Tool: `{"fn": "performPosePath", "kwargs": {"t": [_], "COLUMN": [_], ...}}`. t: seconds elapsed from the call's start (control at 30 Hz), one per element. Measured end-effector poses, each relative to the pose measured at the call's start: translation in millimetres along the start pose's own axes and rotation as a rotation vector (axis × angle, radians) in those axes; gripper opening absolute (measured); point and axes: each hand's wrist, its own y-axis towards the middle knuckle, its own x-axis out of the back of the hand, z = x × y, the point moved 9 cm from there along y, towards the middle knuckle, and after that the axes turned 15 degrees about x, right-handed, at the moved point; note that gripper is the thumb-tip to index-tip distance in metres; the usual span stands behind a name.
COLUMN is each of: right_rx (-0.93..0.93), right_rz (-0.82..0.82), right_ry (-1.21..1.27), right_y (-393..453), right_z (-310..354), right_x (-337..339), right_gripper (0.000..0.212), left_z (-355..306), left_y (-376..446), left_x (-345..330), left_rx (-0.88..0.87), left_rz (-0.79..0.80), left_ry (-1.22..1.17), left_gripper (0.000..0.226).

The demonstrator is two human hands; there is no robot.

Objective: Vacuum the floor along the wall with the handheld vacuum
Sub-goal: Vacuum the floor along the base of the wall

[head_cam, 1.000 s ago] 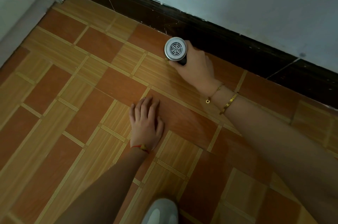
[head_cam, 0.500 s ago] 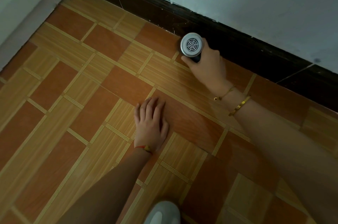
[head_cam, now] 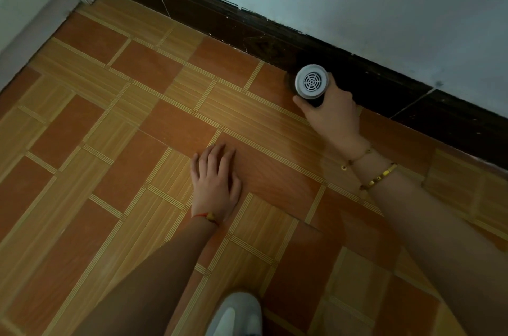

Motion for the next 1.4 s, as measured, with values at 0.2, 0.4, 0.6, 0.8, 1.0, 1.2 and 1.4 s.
{"fn": "performPosePath", "kwargs": {"t": [0.2,0.4,0.6,0.8,1.0,1.2,1.4], "right_rx": [-0.032,-0.124,-0.158,-0.149,-0.221,-0.262,-0.284], "right_rz": [0.027,-0.044,-0.068,0.066,-0.048,-0.083,0.026], "right_ry": [0.028,-0.057,-0.077,0.046,-0.044,0.012,0.068], "right_y": [-11,-46,-76,-96,-129,-164,-206], "right_z": [-11,-44,-54,-53,-72,-76,-67], "right_x": [12,50,66,58,86,103,96], "right_gripper": [0.067,0.070,0.067,0.071,0.070,0.070,0.065], "left_z": [-1,-2,-5,-7,-37,-109,-158], "left_y": [-1,-2,-4,-7,-17,-28,-36], "left_x": [3,-2,-6,-8,-3,-17,-39], "left_rx": [-0.002,-0.009,0.000,0.037,-0.071,-0.262,-0.336], "left_rz": [-0.003,-0.022,-0.043,-0.051,-0.038,0.031,0.131], "left_ry": [-0.012,0.056,0.142,0.148,0.066,-0.020,-0.006], "left_gripper": [0.051,0.051,0.052,0.051,0.047,0.043,0.049]}}
